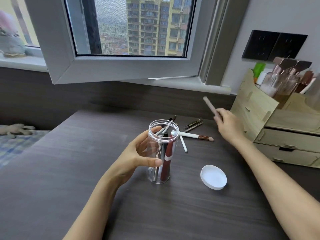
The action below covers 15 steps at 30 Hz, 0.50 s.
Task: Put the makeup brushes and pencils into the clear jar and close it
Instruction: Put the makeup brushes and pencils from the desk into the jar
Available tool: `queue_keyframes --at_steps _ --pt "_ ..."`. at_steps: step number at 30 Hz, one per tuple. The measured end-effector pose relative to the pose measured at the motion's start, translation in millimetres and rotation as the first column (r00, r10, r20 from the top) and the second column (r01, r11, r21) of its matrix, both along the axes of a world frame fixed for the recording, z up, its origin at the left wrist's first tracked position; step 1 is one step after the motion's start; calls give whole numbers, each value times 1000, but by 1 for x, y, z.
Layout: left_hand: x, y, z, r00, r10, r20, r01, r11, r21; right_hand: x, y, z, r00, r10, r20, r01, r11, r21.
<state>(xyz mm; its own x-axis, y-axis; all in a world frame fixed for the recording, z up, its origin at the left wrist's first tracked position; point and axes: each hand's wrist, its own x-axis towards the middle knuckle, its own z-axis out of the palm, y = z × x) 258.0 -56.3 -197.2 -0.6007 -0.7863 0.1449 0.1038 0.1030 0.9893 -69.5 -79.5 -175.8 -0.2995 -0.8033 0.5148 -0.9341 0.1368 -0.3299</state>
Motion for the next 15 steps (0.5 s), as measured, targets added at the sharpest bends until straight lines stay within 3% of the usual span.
queue_keyframes --at_steps 1,3,5,7,10,13,15 --pt "0 0 0 1000 1 -4 -1 1000 2 11 14 14 974 110 199 -96 992 -79" --pt "0 1 0 1000 1 -11 -1 1000 8 38 52 46 789 351 504 -296 936 -189" --pt "-1 1 0 1000 -2 -16 2 1000 7 65 88 80 659 478 581 -460 867 -190" --pt "-1 2 0 1000 -2 -16 2 1000 6 86 106 110 668 524 529 -543 829 -137" --pt "-1 3 1 1000 -10 -16 10 1000 5 112 105 136 775 525 351 -541 839 -63" --pt "-1 4 2 1000 -14 -23 14 1000 0 133 98 144 837 522 165 -499 851 -162" --pt "-1 4 1 999 -16 -35 16 1000 4 146 97 144 829 545 125 -495 820 -288"
